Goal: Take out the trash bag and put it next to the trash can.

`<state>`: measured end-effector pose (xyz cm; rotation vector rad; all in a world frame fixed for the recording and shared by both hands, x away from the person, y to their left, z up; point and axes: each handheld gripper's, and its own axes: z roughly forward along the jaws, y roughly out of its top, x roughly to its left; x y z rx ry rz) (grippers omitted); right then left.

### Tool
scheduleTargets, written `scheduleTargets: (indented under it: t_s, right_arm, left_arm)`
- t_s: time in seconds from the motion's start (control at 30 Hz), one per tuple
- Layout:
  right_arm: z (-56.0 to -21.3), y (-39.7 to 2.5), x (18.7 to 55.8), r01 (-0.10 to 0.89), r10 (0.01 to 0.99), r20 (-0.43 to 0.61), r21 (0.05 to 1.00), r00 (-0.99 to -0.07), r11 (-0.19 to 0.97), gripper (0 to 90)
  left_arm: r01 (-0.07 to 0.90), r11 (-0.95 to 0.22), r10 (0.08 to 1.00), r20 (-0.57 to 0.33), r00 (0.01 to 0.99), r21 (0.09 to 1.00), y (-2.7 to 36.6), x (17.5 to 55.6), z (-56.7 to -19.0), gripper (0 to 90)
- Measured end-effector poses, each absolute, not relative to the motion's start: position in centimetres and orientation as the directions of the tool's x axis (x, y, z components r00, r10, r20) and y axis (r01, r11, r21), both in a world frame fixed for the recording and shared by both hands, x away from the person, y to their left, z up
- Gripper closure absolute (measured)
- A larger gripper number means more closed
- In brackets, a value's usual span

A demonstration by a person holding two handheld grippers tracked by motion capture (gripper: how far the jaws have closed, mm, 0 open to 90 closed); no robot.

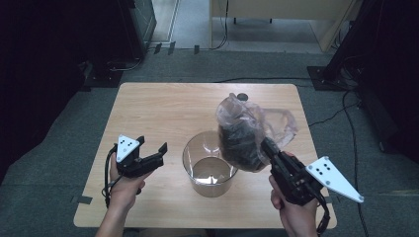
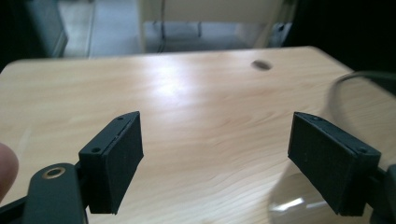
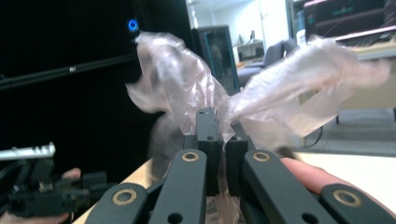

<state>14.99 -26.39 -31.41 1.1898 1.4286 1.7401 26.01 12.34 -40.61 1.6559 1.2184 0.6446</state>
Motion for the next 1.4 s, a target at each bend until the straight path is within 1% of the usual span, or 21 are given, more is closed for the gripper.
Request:
scheduleTargets:
  t_s: [0.13,0.2,0.3,0.4,0.5,0.63,0.67,0.9,1.03,1.27,1.4]
  right_arm:
    - [-30.6,-27.8,14.4,0.059,0.875,0.262,0.964,-0.407,-0.261,90.0]
    - [-30.4,-28.5,14.3,0.053,0.881,0.268,0.962,-0.391,-0.269,90.0]
    - [-30.4,-29.4,14.4,0.051,0.891,0.275,0.96,-0.36,-0.276,90.0]
    - [-30.7,-29.9,14.7,0.047,0.907,0.264,0.964,-0.328,-0.264,90.0]
    - [-31.3,-30.1,15.4,0.056,0.92,0.254,0.967,-0.3,-0.249,90.0]
    - [-32.4,-30.1,16.5,0.08,0.937,0.237,0.971,-0.258,-0.224,90.0]
    - [-32.8,-30.1,16.8,0.088,0.938,0.239,0.971,-0.252,-0.224,90.0]
    - [-35.1,-29.6,19.4,0.158,0.947,0.239,0.965,-0.216,-0.207,90.0]
    - [-36.4,-29.0,21.1,0.199,0.95,0.228,0.962,-0.212,-0.187,90.0]
    - [-38.3,-27.4,25.2,0.271,0.939,0.244,0.946,-0.243,-0.176,90.0]
    - [-38.9,-26.1,27.5,0.274,0.923,0.255,0.945,-0.288,-0.176,90.0]
  left_arm:
    - [0.497,-0.059,0.955,-0.095,0.28,0.866,13.9,27.0,-43.6,17.8]
    - [0.539,-0.044,0.966,-0.102,0.239,0.841,14.8,27.4,-45.3,17.8]
    - [0.587,-0.042,0.98,-0.08,0.18,0.808,16.1,27.4,-47.6,17.8]
    - [0.617,-0.061,0.989,-0.036,0.144,0.785,17.3,27.1,-49.4,17.8]
    - [0.641,-0.056,0.992,-0.03,0.123,0.765,18.3,26.9,-50.6,17.8]
    - [0.66,-0.091,0.994,0.024,0.109,0.746,19.0,27.1,-51.6,17.8]
    - [0.664,-0.09,0.994,0.027,0.105,0.742,19.1,27.2,-51.8,17.8]
    - [0.659,-0.068,0.994,-0.004,0.107,0.749,19.3,27.2,-52.1,17.9]
    - [0.659,-0.071,0.994,-0.002,0.11,0.749,19.3,27.2,-52.1,17.8]
    - [0.659,-0.074,0.994,-0.002,0.114,0.748,19.3,27.2,-52.1,17.9]
    - [0.659,-0.074,0.993,-0.007,0.119,0.748,19.3,27.2,-52.1,17.9]
